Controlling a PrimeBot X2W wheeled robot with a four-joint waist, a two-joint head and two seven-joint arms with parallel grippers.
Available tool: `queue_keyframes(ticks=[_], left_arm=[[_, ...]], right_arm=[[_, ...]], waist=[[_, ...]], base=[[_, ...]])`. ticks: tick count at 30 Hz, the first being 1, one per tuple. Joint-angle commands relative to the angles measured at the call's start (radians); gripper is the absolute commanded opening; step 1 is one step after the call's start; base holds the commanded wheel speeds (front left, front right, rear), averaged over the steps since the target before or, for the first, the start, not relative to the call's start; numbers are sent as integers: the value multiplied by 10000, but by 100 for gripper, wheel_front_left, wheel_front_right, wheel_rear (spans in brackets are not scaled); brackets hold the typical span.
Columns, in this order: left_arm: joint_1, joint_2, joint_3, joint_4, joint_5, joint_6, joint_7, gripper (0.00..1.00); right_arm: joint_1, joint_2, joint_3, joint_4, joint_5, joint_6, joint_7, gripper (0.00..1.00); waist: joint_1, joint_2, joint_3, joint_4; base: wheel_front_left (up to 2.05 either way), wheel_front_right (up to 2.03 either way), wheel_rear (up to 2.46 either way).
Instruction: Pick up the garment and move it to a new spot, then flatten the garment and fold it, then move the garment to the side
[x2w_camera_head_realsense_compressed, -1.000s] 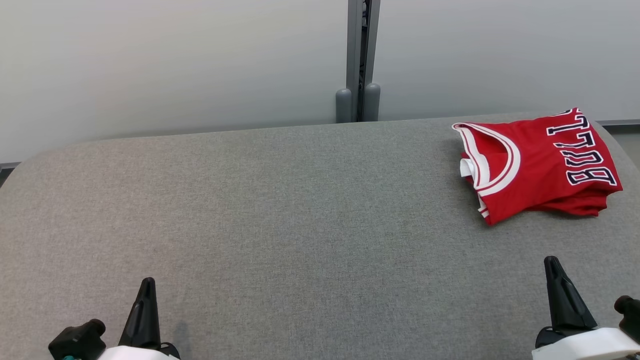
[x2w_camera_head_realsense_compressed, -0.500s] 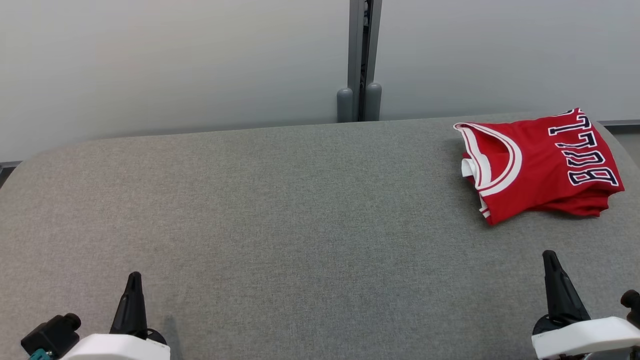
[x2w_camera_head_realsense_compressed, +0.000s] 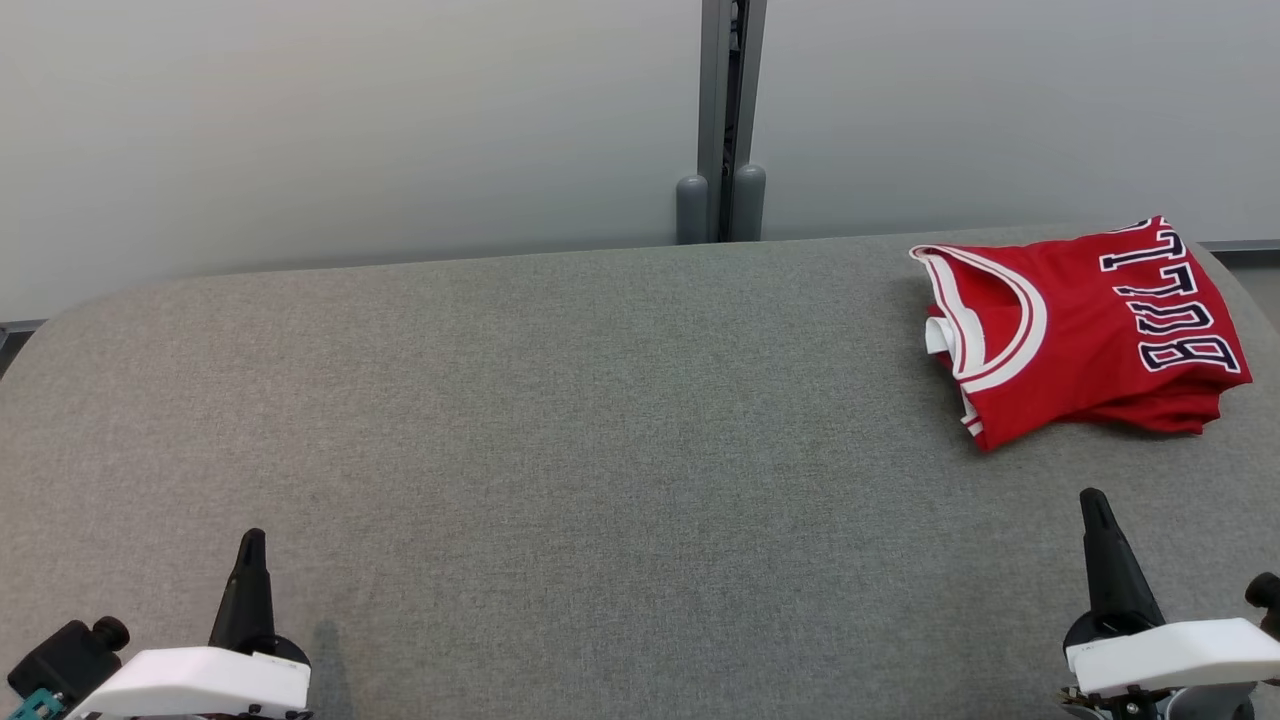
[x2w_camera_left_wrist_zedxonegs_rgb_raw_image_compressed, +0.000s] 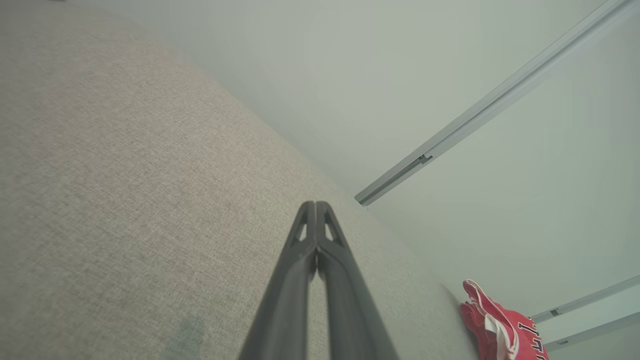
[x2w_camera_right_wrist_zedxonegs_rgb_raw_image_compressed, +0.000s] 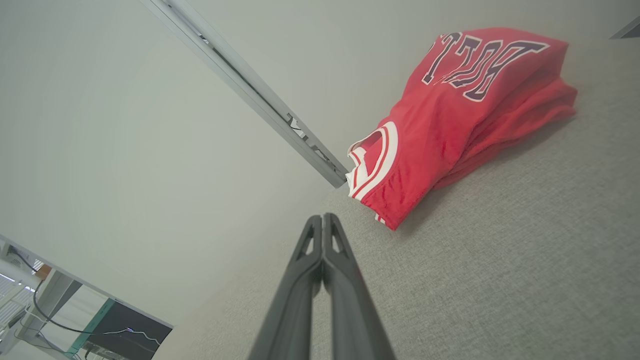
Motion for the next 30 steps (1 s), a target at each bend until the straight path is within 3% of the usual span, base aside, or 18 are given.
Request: queue_keyframes(ticks=[1, 30], left_arm=[[-379, 78, 106, -87, -279, -68, 80, 0], [-928, 106, 697, 88, -3217, -171, 1327, 0]], right_arm=[[-251, -55, -7, -79, 274, 3, 48, 0], [-636, 226, 75, 77, 3171, 3, 530, 0]], waist=[[0, -1, 1, 2], [0, -1, 28, 62]], base=[[0, 0, 0], [0, 0, 0]])
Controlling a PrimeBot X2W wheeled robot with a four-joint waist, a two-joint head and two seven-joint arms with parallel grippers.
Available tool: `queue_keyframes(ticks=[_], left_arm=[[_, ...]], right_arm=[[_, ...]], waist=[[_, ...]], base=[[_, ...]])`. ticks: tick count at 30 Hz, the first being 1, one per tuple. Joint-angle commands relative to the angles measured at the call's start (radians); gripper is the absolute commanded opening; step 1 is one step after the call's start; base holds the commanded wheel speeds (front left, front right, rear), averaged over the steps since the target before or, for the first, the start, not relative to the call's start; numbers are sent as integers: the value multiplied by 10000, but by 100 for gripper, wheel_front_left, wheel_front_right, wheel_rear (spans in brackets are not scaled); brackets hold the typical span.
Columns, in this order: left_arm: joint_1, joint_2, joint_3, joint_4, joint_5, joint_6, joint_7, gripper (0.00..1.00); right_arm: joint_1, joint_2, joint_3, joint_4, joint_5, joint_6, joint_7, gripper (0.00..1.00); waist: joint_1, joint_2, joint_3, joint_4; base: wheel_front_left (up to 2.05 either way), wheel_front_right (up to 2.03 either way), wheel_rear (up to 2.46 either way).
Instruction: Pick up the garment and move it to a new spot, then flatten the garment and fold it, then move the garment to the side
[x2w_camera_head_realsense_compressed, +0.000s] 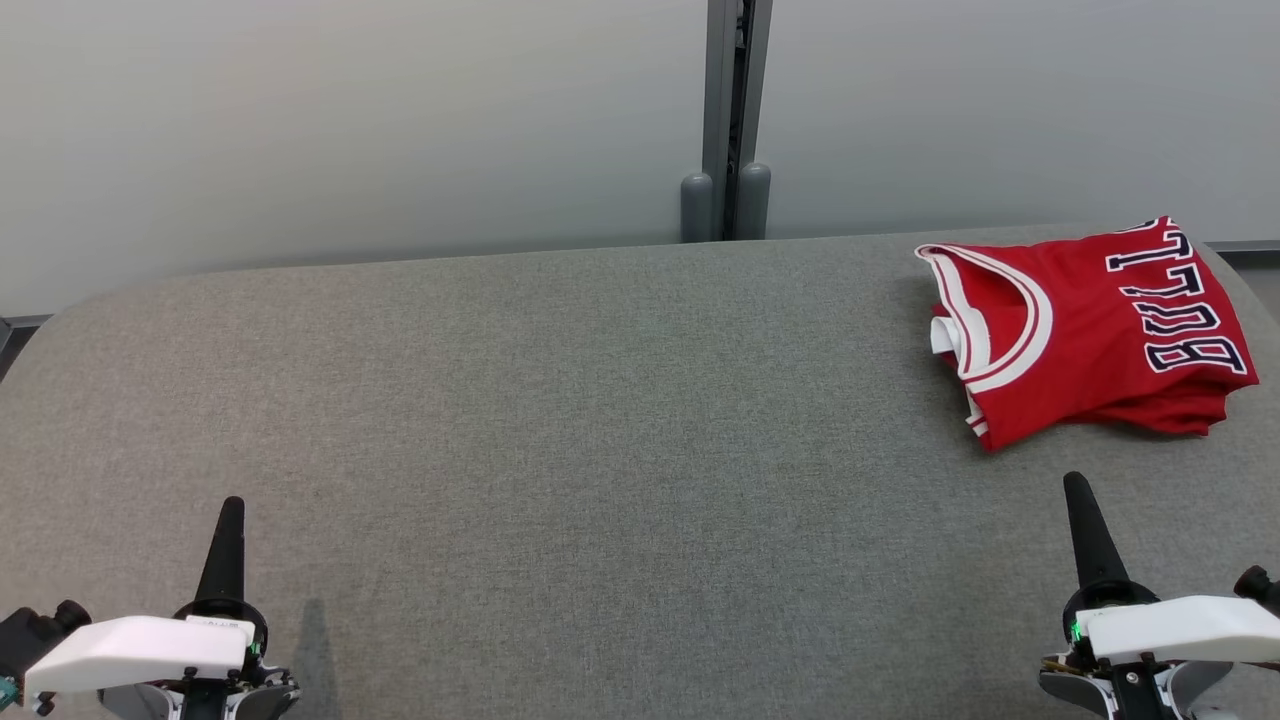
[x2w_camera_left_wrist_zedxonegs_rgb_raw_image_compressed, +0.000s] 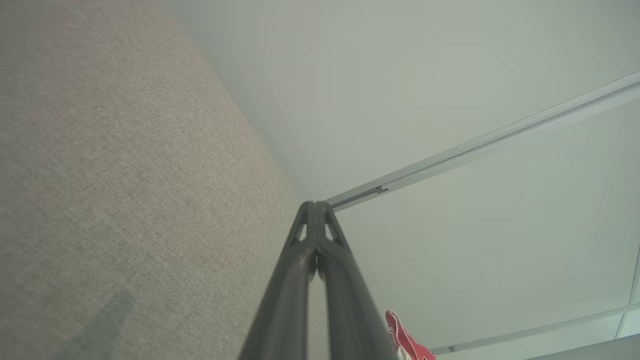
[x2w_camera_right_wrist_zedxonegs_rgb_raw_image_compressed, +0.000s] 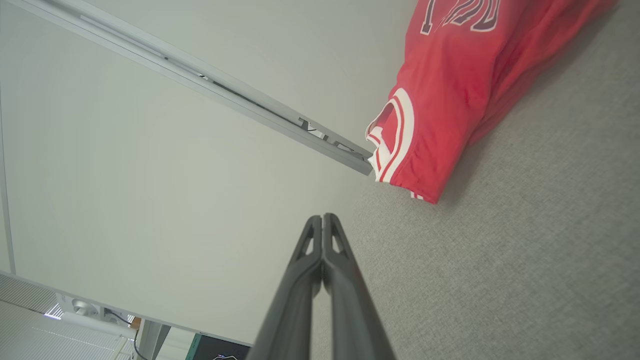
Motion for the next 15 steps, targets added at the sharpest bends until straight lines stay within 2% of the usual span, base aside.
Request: queue_keyframes(ticks=[1, 15], left_arm=[[-339, 65, 95, -69, -256, -47, 80, 0], [-523, 75, 331, 10, -1456, -104, 585, 0]], right_arm=[[-234, -15, 13, -39, 256, 3, 62, 0], [-381, 87, 44, 13, 1432, 3, 256, 0]], waist=[[0, 0, 1, 3], [0, 0, 15, 33]], base=[[0, 0, 0], [0, 0, 0]])
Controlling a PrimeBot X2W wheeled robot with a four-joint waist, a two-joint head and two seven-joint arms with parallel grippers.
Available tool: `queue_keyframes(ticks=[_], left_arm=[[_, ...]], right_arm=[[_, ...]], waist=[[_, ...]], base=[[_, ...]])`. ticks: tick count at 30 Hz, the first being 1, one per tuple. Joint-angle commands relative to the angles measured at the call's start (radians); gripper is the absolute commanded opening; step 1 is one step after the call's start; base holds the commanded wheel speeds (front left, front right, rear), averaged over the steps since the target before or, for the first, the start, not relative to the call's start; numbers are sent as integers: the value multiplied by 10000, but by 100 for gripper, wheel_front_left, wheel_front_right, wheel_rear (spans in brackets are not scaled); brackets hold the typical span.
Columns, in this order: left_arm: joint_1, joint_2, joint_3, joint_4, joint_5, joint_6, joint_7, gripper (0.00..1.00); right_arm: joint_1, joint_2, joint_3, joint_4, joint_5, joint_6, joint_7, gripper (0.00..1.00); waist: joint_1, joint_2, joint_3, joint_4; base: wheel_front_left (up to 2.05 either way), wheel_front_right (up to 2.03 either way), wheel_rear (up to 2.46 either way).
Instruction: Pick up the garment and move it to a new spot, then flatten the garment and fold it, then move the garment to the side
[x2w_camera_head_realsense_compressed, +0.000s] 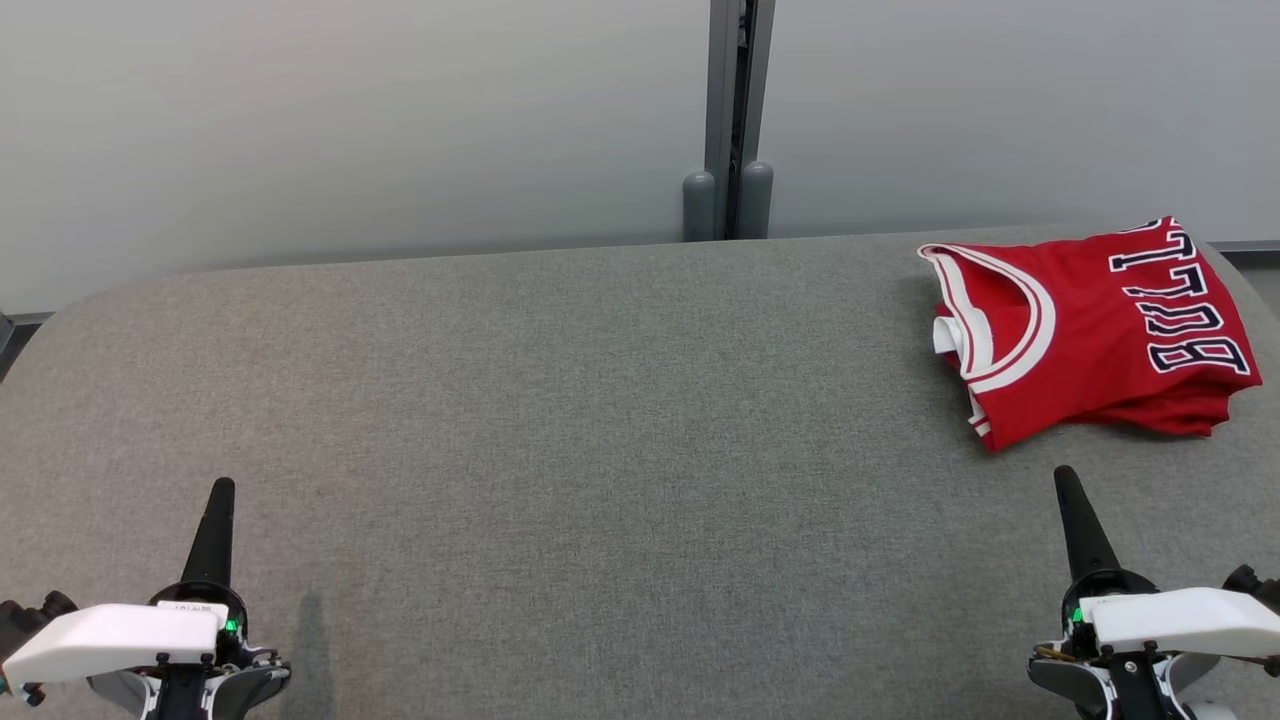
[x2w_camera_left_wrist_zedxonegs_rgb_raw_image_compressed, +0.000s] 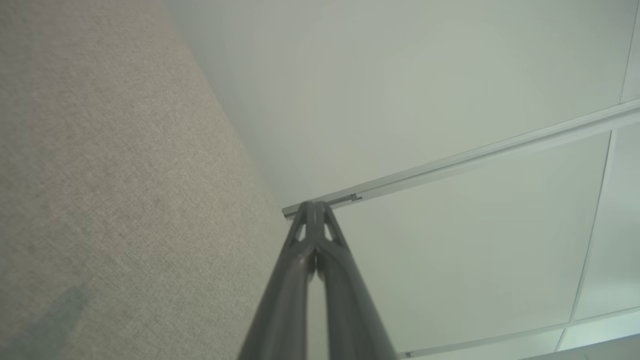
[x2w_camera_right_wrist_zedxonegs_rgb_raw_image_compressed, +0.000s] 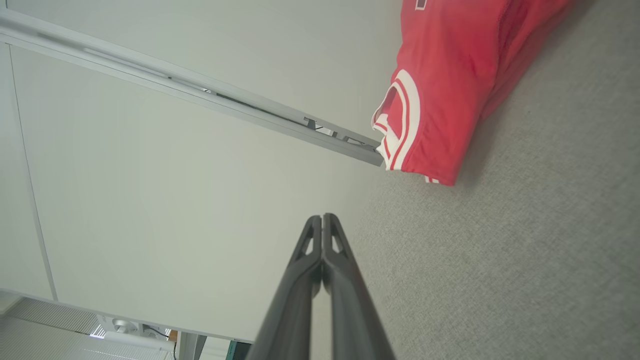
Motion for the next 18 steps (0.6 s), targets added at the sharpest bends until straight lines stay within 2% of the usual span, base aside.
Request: queue_keyframes(ticks=[1, 18], left_arm=[[-213, 56, 76, -40, -266, -75, 76, 0], [-477, 72, 343, 51, -1577, -127, 648, 0]], right_arm=[[-201, -42, 6, -65, 242, 3, 51, 0], [-365, 92, 35, 15, 1555, 3, 267, 0]], waist=[[0, 0, 1, 4], [0, 0, 19, 42]], base=[[0, 0, 0], [0, 0, 0]])
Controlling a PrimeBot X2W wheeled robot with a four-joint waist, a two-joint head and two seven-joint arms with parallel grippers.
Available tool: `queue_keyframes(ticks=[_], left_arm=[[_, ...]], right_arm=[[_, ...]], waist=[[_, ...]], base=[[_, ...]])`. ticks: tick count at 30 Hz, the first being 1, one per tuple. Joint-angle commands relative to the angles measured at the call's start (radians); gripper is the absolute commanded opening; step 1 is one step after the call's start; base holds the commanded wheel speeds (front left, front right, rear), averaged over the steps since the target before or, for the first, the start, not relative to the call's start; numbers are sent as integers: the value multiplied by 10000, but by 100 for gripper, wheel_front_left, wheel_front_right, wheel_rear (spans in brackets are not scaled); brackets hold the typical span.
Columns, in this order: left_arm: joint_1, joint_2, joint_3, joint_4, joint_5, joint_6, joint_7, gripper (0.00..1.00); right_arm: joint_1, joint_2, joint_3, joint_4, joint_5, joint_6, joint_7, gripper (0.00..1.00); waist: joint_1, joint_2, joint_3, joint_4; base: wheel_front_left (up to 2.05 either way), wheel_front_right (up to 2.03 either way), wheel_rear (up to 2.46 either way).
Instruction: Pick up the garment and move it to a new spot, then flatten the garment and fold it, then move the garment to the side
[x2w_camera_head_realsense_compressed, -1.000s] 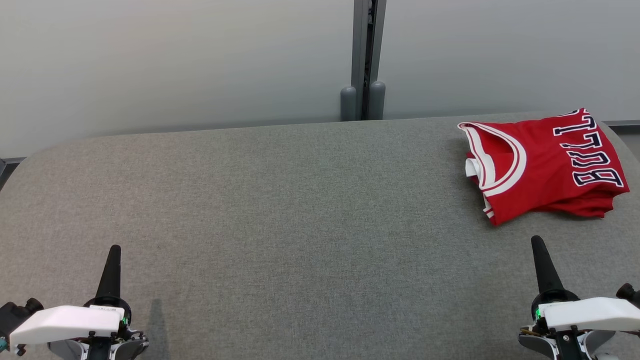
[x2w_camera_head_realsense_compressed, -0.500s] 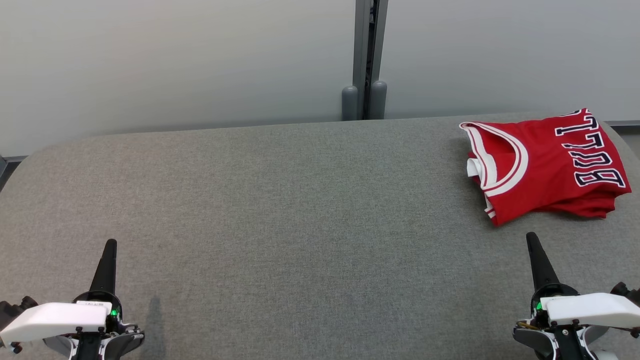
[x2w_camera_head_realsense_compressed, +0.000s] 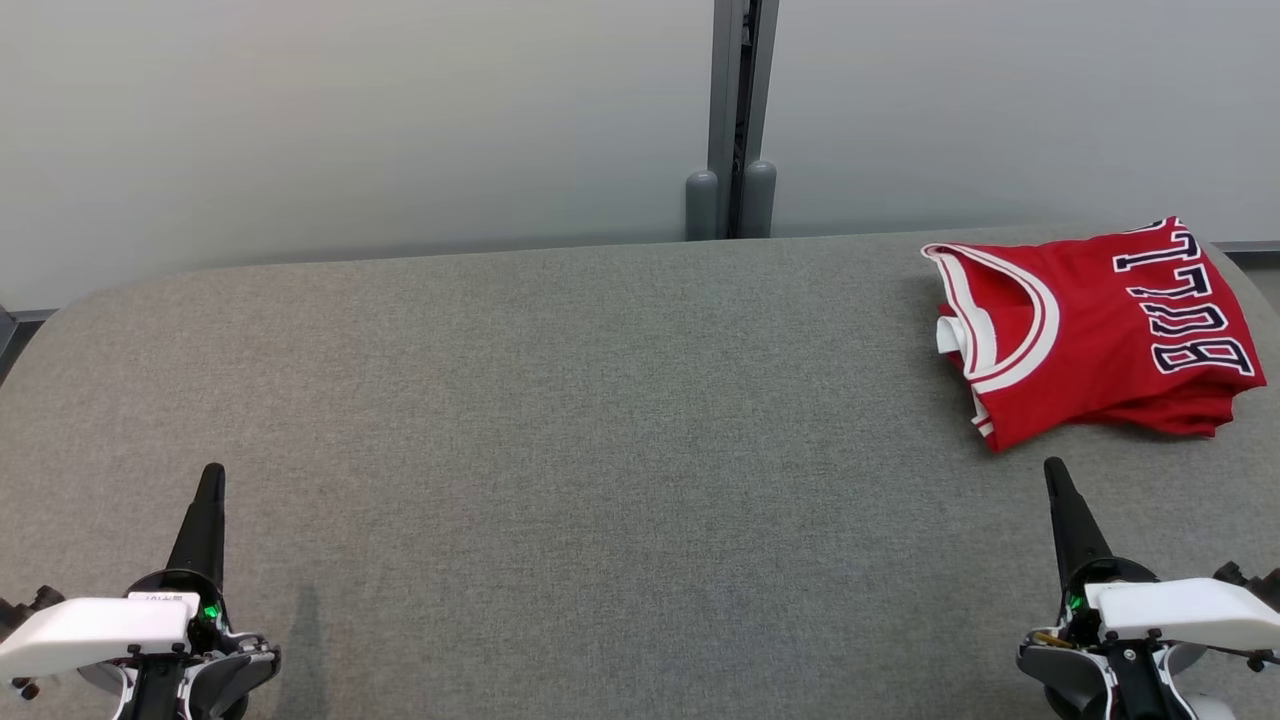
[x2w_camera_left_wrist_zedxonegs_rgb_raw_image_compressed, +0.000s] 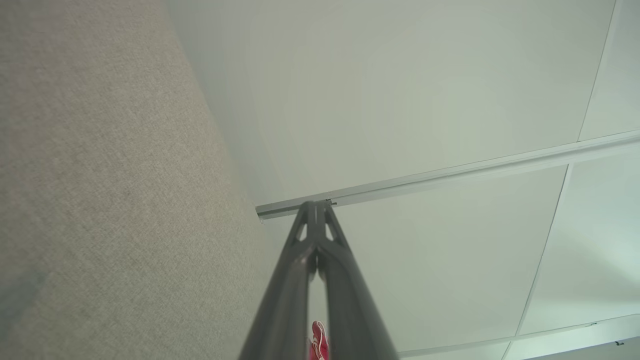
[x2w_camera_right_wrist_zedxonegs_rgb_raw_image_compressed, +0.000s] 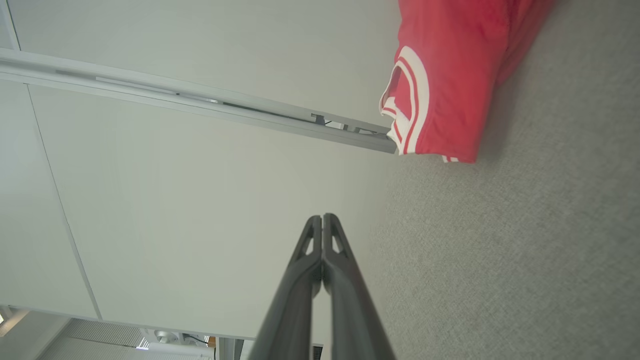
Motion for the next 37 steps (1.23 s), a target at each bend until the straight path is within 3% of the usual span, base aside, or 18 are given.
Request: queue_keyframes(ticks=[1, 26, 37], left_arm=[[-263, 62, 72, -6, -197, -60, 83, 0], [-474, 72, 371, 93, -1701, -120, 715, 0], [-476, 72, 365, 85, -1694, -103, 705, 0]], right_arm=[[-176, -13, -12, -30, 238, 5, 65, 0], [-356, 123, 18, 64, 1704, 7, 317, 0], [-336, 112, 18, 61, 1686, 7, 318, 0]], waist=[[0, 0, 1, 4], [0, 0, 24, 55], [0, 0, 25, 56]], base=[[0, 0, 0], [0, 0, 0], [0, 0, 0]])
